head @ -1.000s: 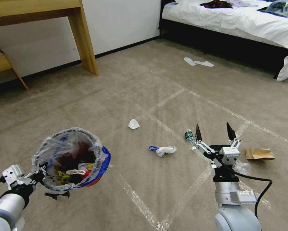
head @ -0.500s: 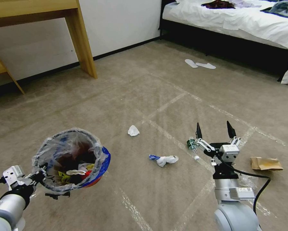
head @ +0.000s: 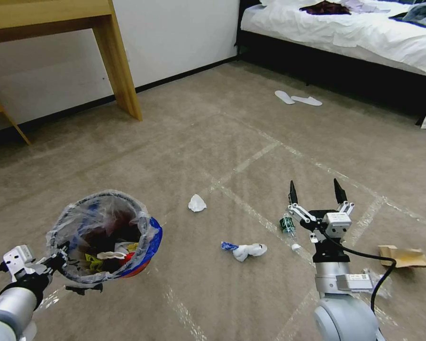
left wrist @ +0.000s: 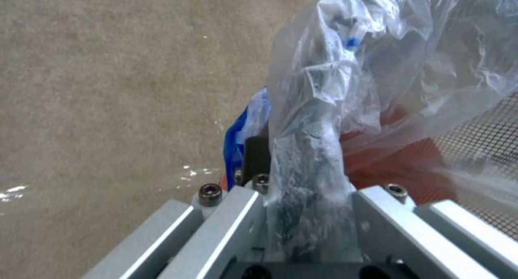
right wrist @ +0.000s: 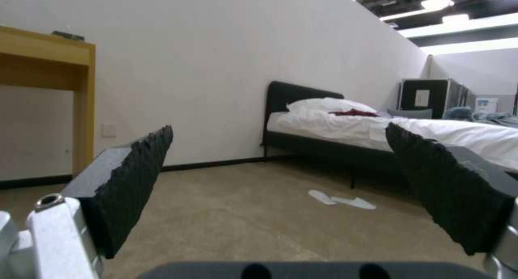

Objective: Pick up the trash bin and place the garbage on the floor into it.

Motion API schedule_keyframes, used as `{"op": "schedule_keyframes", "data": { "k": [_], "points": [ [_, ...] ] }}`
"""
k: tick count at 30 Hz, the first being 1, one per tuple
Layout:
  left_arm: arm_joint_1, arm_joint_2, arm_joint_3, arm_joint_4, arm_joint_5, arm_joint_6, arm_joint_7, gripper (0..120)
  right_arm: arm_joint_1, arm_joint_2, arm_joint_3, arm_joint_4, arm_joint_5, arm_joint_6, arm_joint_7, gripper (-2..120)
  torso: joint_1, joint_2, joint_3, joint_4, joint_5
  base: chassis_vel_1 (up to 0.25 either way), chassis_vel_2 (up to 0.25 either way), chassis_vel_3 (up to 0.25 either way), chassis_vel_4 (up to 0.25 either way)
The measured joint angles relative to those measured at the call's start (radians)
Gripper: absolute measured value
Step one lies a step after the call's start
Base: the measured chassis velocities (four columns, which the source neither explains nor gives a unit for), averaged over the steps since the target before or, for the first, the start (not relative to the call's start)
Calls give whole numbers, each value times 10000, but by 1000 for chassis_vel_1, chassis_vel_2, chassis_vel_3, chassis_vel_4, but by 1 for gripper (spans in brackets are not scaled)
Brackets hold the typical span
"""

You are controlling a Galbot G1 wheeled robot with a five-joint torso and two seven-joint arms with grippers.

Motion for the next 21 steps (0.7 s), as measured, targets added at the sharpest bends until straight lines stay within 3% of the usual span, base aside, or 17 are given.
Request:
{"op": "schedule_keyframes", "data": {
  "k": [7, 10, 13, 15, 17, 18, 19, 21],
  "points": [
    [-3, 41, -8, 19, -7, -6, 3, 0, 124, -56, -160, -9, 147, -277, 185, 100, 1, 0, 1, 0, 0, -70, 67, 84, -74],
    [12, 57, -1, 38, -8, -11, 6, 0, 499, -441, -809, 174, 1663, -2561, 1502, 100, 0, 0, -1, 0, 0, 0, 0, 0, 0],
    [22, 58, 4, 44, -5, -11, 7, 0, 648, -558, -1000, 202, 2364, -3333, 1975, 100, -1, 0, -1, 0, 0, 0, 0, 0, 0],
    [31, 29, 21, 47, 17, -13, 6, 0, 1146, -797, -1469, 89, 4380, -5214, 3173, 100, -1, 0, -1, 1, 0, 0, 0, 0, 0],
    [32, 15, 35, 47, 27, -15, 7, 0, 1274, -822, -1550, 30, 4843, -5566, 3429, 100, -1, 0, -1, 0, 0, 0, 0, 0, 0],
    [49, -35, 59, 46, 74, -16, 12, 0, 1719, -844, -1799, -159, 6721, -6642, 4422, 100, -1, 0, -1, -1, -3, 0, 0, 0, 0],
    [49, -35, 59, 46, 74, -16, 12, 0, 1719, -844, -1799, -159, 6721, -6642, 4422, 100, -1, 0, -1, -1, -3, 0, 0, 0, 0],
    [80, -65, 59, 40, 96, -18, 18, 0, 2208, -725, -2159, -588, 9008, -7495, 5715, 100, -1, 0, -1, 0, 4, 0, 0, 0, 0]
  ]
}}
